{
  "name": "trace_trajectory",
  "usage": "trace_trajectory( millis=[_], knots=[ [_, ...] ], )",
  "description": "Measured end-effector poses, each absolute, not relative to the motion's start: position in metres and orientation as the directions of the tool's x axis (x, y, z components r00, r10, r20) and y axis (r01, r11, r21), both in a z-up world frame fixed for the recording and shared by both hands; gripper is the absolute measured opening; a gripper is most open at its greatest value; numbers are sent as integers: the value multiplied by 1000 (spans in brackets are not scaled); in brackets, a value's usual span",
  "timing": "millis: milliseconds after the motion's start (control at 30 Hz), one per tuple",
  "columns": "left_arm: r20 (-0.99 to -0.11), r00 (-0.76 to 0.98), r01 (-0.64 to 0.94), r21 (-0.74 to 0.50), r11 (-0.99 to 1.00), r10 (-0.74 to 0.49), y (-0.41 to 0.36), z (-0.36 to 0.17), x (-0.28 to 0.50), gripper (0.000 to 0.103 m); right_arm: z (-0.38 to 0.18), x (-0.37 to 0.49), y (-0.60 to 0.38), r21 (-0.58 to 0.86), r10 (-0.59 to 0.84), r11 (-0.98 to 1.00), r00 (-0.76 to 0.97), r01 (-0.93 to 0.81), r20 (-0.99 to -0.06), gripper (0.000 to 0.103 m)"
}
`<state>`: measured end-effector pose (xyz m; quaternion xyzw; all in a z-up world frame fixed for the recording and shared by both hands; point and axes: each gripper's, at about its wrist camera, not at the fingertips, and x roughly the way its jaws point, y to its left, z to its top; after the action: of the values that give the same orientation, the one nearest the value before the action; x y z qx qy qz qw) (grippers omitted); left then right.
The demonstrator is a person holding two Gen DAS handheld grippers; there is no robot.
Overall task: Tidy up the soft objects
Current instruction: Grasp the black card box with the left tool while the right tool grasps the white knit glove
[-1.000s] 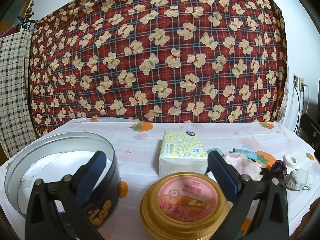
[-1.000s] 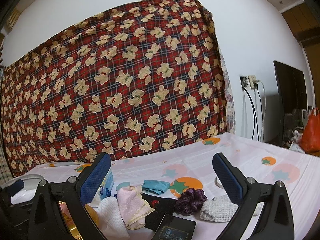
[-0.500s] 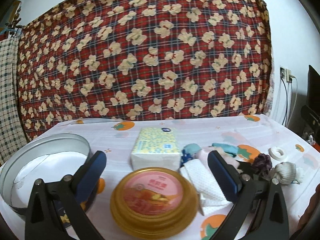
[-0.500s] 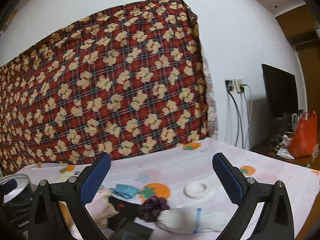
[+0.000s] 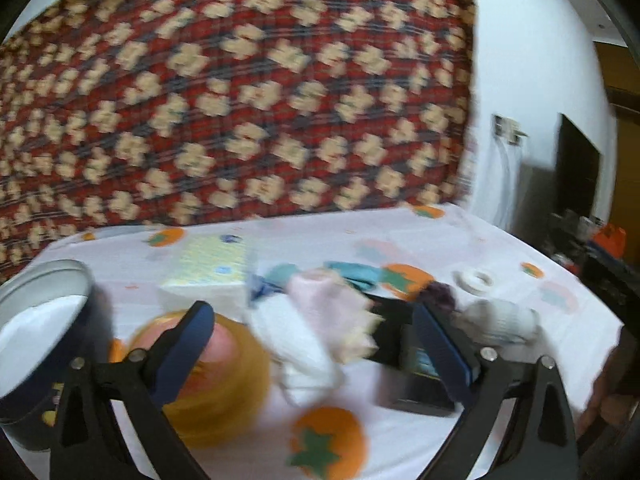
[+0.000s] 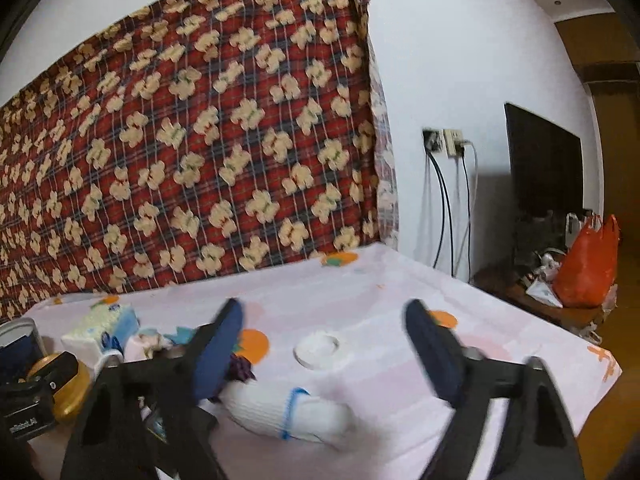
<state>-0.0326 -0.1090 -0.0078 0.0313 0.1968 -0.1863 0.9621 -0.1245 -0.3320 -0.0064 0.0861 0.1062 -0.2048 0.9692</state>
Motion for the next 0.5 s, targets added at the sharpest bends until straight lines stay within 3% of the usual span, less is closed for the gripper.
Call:
trace_trajectory(
  millis=[67, 167, 500],
  knots=[
    [-423, 819, 422, -16, 907, -388, -123, -10, -36, 92, -11, -125, -341, 146, -357, 902, 891, 407, -280, 61],
    [-481, 759, 496, -9, 868, -439, -145, -15, -39, 81, -17, -129, -351, 178, -356, 889, 882, 421, -310, 61],
    [-698, 579, 560, -36, 828, -422, -200, -50, -25, 79, -30, -135, -366, 213, -302, 891, 875, 400, -380, 62]
  ],
)
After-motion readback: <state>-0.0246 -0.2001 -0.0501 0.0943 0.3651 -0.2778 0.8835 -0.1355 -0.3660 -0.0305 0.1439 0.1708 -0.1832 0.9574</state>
